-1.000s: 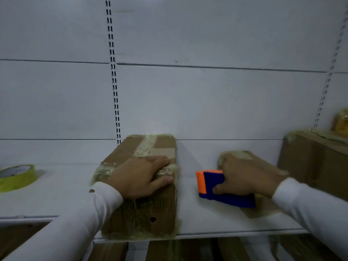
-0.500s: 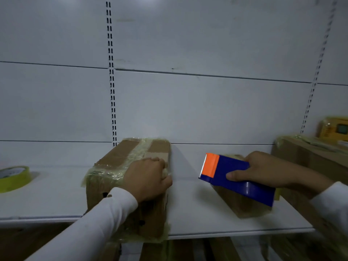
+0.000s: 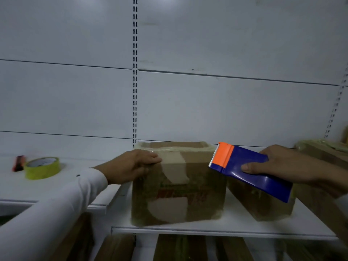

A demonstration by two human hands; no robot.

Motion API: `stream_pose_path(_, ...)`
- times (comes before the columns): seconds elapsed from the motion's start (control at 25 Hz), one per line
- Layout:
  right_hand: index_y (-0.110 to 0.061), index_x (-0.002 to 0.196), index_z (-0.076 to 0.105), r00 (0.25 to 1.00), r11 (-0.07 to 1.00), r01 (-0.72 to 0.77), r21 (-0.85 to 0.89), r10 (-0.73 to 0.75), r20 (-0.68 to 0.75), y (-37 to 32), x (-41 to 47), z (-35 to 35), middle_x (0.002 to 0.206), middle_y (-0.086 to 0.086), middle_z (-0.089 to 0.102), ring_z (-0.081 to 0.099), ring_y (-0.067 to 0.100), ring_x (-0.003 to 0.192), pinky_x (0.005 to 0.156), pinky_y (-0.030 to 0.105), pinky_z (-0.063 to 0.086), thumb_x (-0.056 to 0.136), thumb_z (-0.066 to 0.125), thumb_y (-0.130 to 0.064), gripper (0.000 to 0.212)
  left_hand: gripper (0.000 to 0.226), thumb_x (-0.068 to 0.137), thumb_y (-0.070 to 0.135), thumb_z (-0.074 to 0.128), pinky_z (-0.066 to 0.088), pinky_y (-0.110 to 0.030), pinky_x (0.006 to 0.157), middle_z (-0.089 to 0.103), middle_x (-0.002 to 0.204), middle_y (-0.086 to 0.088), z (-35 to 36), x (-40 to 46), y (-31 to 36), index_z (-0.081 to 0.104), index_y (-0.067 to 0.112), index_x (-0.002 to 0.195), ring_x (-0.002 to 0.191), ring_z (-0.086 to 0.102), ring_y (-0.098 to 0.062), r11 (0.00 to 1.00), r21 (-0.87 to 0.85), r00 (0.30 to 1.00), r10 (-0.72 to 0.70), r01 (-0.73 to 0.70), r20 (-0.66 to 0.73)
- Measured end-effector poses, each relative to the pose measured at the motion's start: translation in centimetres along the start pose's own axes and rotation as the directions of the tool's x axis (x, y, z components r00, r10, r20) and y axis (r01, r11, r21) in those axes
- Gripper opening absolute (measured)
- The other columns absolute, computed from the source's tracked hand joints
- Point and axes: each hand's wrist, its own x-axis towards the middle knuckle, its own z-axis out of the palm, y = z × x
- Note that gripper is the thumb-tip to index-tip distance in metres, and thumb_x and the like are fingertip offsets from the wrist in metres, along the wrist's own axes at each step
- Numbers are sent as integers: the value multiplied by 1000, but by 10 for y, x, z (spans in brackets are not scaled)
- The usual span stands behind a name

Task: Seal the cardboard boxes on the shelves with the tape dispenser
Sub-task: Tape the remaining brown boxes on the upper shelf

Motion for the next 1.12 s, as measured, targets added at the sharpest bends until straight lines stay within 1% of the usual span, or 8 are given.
stream_pose_path(0.12, -13, 92, 67, 1000, 1000, 8, 5, -8, 18, -3, -2, 3, 73, 0, 75, 72, 17, 63, 61, 24, 51, 57, 60, -70, 67, 43, 88, 12, 56, 37, -27, 103, 59, 130, 4, 4, -9, -16, 59, 26, 129, 120, 52, -18, 975, 118, 962, -158, 188, -225)
stream_pose_path(0.24, -13, 92, 67, 1000, 1000, -1, 13, 1, 17, -2, -4, 2, 73, 0, 75, 72, 17, 63, 64, 26, 52, 54, 60, -72, 70, 38, 83, 46, 58, 47, -31, 87, 68, 108, 5, 14, 4, 1, 66, 25, 113, 98, 61, -19, 949, 258, 926, -77, 182, -369)
stream_pose_path(0.36, -13, 92, 68, 999, 999, -37, 3, 37, -1, 1, -4, 0, 73, 1, 75, 72, 17, 65, 65, 26, 52, 52, 60, -74, 73, 66, 77, 73, 46, 43, -35, 94, 59, 121, 9, 31, 38, 38, 57, 28, 123, 108, 53, -16, 979, 186, 952, -27, 87, -305)
stream_pose_path(0.44, -14, 87, 67, 997, 997, -74, 4, 74, -27, 7, -5, -3, 67, -2, 74, 70, 11, 58, 56, 19, 49, 55, 60, -72, 67, 71, 74, 80, 38, 40, -35, 98, 58, 122, 10, 48, 67, 66, 54, 31, 124, 111, 51, -14, 991, 123, 972, -25, 55, -233)
stream_pose_path(0.6, -14, 76, 66, 989, 992, -124, 26, 126, -81, 27, -14, -15, 57, -3, 70, 64, 5, 45, 43, 10, 39, 66, 64, -68, 55, 52, 77, 72, 42, 37, -32, 82, 61, 109, 10, 76, 107, 99, 57, 32, 106, 102, 57, -18, 979, 174, 970, -62, 105, -235)
stream_pose_path(0.8, -13, 80, 66, 991, 993, -109, 39, 112, -79, 45, -18, -19, 62, -1, 72, 66, 8, 50, 45, 9, 42, 70, 65, -65, 53, 66, 81, 75, 38, 41, -31, 98, 57, 133, 12, 80, 95, 82, 53, 34, 131, 119, 55, -15, 980, 199, 958, 57, 0, -282)
stream_pose_path(1.0, -12, 93, 65, 1000, 994, -19, 112, 16, 27, 32, -13, -19, 74, 0, 76, 72, 13, 62, 56, 17, 49, 70, 63, -57, 51, 55, 89, 55, 51, 21, -29, 114, 48, 141, 12, 45, 50, 63, 47, 31, 138, 132, 41, -6, 959, 27, 951, 282, -281, -125)
stream_pose_path(1.12, -10, 99, 65, 994, 989, 29, 148, -44, 96, 24, -8, -17, 79, 3, 76, 72, 17, 66, 58, 19, 51, 70, 63, -54, 53, 58, 89, 63, 44, 6, -34, 118, 39, 146, 21, 31, 20, 60, 39, 38, 141, 137, 25, 6, 968, 18, 966, 249, -249, -67)
